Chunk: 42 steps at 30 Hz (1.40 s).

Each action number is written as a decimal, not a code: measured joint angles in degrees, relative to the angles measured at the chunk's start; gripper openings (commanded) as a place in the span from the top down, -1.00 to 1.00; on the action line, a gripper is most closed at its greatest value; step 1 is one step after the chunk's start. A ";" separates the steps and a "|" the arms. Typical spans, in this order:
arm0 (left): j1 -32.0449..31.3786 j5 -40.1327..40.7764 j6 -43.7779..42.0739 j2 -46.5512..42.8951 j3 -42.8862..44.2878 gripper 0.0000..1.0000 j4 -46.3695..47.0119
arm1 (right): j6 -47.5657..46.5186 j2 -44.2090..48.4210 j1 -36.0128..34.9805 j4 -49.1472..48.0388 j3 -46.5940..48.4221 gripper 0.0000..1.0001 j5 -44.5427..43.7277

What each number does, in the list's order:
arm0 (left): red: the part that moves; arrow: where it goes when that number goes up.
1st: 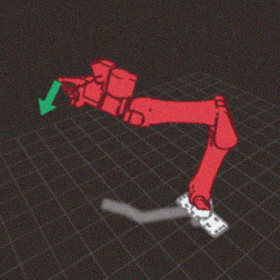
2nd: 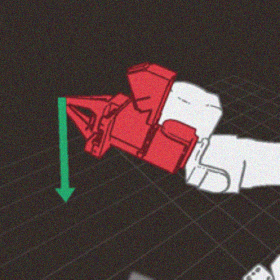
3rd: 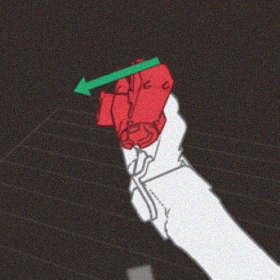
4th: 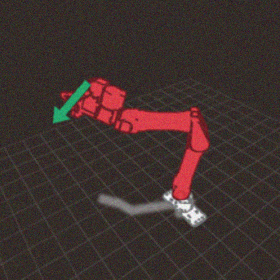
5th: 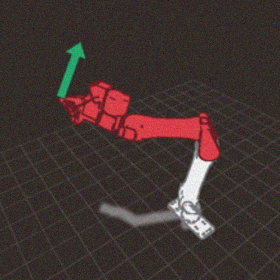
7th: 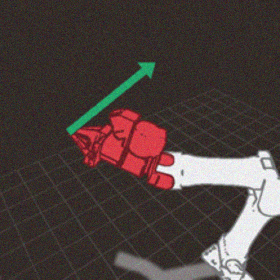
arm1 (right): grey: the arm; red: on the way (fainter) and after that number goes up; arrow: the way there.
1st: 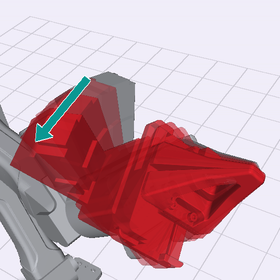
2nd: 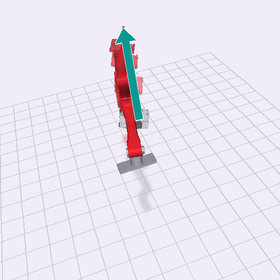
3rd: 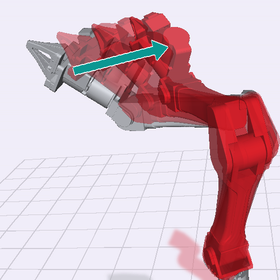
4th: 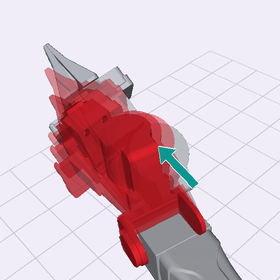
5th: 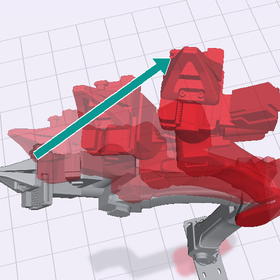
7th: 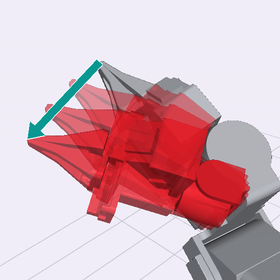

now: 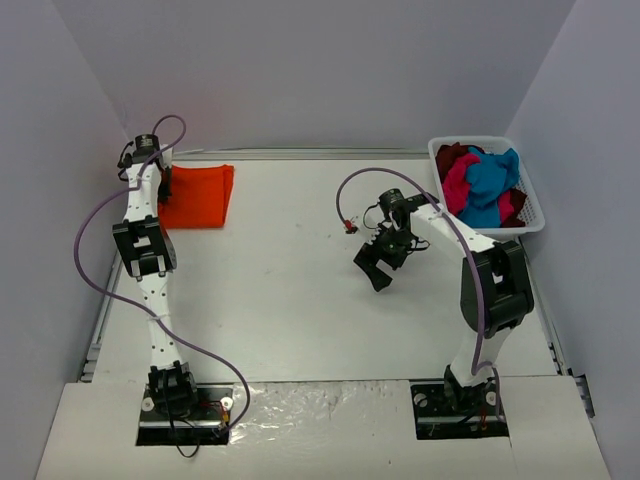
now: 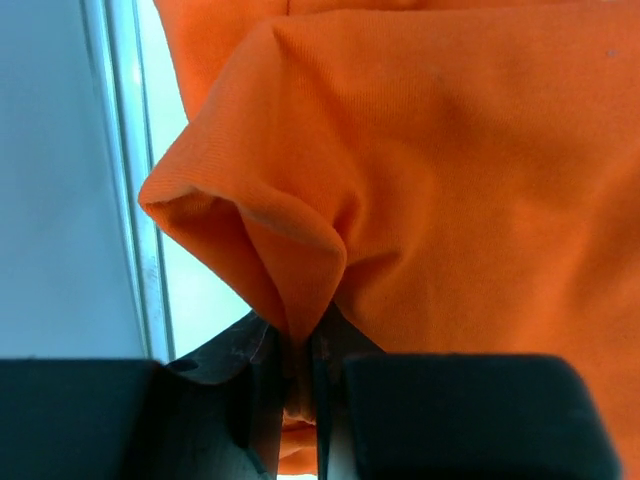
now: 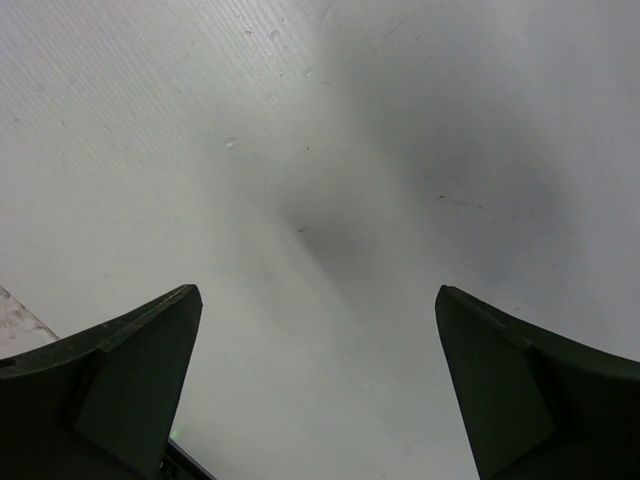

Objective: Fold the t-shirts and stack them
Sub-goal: Put the neatly folded tshirt into the corner of the board with the left arm

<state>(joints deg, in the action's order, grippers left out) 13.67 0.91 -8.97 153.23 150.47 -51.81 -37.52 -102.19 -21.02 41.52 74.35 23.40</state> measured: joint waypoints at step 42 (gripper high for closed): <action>-1.81 -10.80 2.01 -63.87 -56.28 -0.05 9.18 | 4.76 9.88 3.41 -2.12 4.66 -1.00 0.72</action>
<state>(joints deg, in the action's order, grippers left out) 11.86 -9.89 -6.96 89.36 94.19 -42.63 -32.75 -92.31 -17.61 39.40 79.00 24.12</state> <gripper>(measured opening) 0.511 0.999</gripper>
